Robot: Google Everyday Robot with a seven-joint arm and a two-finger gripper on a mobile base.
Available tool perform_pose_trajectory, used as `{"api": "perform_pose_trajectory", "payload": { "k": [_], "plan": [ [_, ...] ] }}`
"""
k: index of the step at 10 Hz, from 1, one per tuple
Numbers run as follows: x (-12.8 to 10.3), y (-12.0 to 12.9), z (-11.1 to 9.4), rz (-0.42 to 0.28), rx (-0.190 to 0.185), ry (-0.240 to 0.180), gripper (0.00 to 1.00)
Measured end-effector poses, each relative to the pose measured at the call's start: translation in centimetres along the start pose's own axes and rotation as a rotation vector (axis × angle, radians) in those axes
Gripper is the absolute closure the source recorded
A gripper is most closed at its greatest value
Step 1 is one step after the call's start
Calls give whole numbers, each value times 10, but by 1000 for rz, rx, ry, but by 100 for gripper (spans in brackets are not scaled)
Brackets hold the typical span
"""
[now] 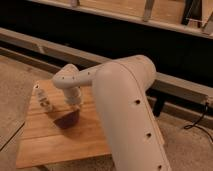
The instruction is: Drag the ceramic bowl in a circle
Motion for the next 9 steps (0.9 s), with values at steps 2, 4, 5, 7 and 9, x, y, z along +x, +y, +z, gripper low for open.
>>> {"api": "perform_pose_trajectory", "payload": {
  "k": [2, 4, 5, 7, 9],
  "plan": [
    [0, -6, -10, 34, 0, -70, 100],
    [2, -12, -19, 60, 6, -127, 100],
    [7, -15, -20, 71, 16, -146, 100],
    [23, -15, -10, 91, 22, -154, 100],
    [34, -9, -3, 94, 20, -145, 98]
  ]
}}
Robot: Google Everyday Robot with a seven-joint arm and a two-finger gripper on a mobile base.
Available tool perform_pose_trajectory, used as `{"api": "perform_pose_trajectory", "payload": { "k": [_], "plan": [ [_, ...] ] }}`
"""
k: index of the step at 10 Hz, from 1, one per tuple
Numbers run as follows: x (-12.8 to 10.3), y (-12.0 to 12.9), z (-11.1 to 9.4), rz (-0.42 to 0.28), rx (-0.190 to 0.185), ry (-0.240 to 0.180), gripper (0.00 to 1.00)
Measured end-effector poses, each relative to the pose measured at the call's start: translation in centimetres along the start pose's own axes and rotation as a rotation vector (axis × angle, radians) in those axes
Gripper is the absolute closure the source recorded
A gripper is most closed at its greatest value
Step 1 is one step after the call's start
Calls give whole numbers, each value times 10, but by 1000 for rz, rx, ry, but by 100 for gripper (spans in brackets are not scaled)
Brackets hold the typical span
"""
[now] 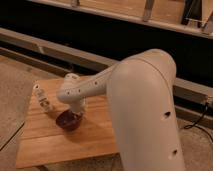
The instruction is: Drag the ceramic bowl in a circle
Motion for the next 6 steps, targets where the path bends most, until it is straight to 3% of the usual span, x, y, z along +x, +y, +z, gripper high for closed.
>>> {"api": "perform_pose_trajectory", "payload": {
  "k": [2, 4, 6],
  "plan": [
    [0, 0, 0, 0, -1, -1, 84],
    [0, 0, 1, -1, 1, 1, 60],
    [0, 0, 1, -1, 0, 1, 42]
  ]
}}
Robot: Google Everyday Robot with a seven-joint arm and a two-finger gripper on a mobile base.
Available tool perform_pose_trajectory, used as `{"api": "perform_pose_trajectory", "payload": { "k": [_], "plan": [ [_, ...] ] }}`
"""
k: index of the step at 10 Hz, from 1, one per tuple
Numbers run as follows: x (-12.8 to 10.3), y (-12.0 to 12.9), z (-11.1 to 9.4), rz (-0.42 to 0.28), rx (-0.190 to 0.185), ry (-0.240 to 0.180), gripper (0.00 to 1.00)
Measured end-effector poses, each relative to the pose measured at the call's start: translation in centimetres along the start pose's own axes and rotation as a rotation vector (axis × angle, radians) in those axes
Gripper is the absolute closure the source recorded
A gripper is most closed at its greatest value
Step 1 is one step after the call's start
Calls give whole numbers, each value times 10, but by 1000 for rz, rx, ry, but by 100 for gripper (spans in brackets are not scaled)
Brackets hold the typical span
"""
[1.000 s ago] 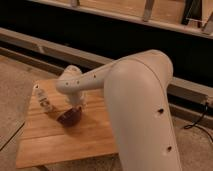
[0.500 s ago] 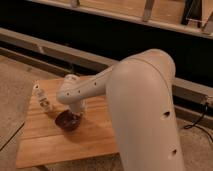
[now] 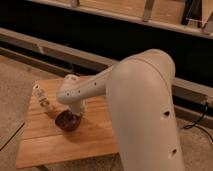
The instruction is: Drag the ceramic bowl in a circle
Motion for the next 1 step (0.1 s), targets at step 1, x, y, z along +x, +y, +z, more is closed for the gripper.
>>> {"api": "perform_pose_trajectory", "payload": {
  "k": [1],
  "plan": [
    [0, 0, 0, 0, 0, 0, 28]
  ]
}}
